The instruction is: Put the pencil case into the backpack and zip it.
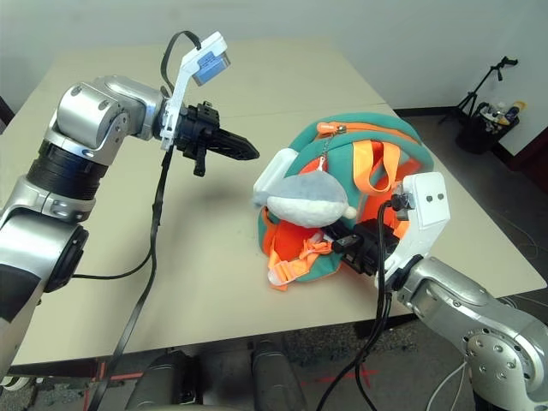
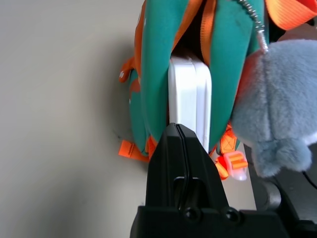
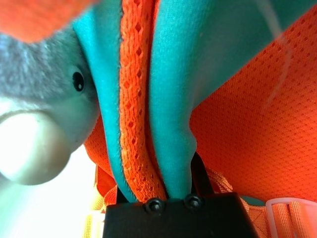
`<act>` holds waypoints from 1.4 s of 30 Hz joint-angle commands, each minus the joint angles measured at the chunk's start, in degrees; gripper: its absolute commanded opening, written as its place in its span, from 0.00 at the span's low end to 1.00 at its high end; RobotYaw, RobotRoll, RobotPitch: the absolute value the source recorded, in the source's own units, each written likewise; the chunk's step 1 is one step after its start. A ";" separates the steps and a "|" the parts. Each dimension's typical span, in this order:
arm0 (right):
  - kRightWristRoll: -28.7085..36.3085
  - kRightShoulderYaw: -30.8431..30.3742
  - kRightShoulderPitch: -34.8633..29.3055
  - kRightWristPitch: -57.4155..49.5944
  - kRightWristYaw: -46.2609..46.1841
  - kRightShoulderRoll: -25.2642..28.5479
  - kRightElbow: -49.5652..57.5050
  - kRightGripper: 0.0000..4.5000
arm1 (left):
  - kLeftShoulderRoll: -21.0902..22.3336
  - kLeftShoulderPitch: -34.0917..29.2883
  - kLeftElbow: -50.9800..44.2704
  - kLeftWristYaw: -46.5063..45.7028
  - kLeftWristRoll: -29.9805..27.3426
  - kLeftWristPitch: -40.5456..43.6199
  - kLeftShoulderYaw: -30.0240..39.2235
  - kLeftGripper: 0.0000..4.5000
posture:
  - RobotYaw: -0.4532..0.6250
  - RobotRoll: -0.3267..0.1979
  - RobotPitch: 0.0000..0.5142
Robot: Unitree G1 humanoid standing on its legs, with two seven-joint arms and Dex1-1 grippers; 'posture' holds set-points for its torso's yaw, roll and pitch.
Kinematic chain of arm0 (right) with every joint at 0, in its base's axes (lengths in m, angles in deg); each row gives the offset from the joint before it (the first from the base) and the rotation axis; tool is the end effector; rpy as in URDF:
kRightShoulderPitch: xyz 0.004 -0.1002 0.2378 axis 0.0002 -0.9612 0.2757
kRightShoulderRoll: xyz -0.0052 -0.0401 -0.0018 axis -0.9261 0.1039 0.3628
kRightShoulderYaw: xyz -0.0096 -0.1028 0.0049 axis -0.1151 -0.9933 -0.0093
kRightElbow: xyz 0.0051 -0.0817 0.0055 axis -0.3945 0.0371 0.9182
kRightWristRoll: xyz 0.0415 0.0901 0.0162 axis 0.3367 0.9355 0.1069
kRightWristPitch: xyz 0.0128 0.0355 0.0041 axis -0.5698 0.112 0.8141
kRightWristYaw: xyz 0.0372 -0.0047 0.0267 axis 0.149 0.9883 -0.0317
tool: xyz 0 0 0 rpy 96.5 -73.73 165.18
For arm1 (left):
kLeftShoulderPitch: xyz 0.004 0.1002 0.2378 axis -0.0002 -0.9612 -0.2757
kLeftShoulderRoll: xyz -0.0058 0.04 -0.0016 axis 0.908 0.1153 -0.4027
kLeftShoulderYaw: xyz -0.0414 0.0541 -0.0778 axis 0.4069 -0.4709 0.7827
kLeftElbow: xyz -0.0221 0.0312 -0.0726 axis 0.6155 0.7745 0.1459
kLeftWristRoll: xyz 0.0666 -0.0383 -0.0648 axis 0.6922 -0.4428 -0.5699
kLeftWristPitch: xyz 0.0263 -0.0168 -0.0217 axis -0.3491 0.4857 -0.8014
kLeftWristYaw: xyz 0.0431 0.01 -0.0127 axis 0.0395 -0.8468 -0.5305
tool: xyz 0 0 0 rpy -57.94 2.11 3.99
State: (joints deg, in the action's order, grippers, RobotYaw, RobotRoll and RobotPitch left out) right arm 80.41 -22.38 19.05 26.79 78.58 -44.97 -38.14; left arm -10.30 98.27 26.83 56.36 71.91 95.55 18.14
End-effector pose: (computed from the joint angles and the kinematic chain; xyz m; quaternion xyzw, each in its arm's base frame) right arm 0.1617 -0.2402 0.1812 0.0728 0.1067 0.2582 0.9574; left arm 0.3401 0.0951 0.2849 0.1365 0.1647 -0.6651 0.7154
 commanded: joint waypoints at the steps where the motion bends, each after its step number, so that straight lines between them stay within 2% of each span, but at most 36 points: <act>1: 0.79 -0.59 -1.07 -0.62 -0.48 -0.57 1.29 0.03 | -0.53 0.92 1.53 0.30 0.66 -1.35 -0.96 0.00 | 0.15 0.62 0.16; 13: 1.52 0.15 -2.77 -0.14 -2.14 -0.97 2.65 0.03 | -2.16 1.46 3.35 1.81 0.72 -3.37 -1.93 0.00 | 0.13 0.62 0.18; 30: 0.99 -0.54 -2.32 0.26 -1.73 -0.90 1.80 0.03 | -0.01 0.84 -2.89 3.74 -0.41 -0.21 -2.30 0.00 | 0.15 0.62 0.17; 42: 0.83 -0.10 -2.59 0.31 -1.66 -0.86 1.83 0.03 | -2.55 -0.03 2.56 2.34 0.99 -2.44 -2.82 0.00 | 0.13 0.62 0.18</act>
State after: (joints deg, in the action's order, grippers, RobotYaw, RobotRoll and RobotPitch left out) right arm 81.29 -21.86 16.92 27.35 76.66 -45.63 -36.49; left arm -12.55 98.55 28.59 58.85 72.04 93.91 16.28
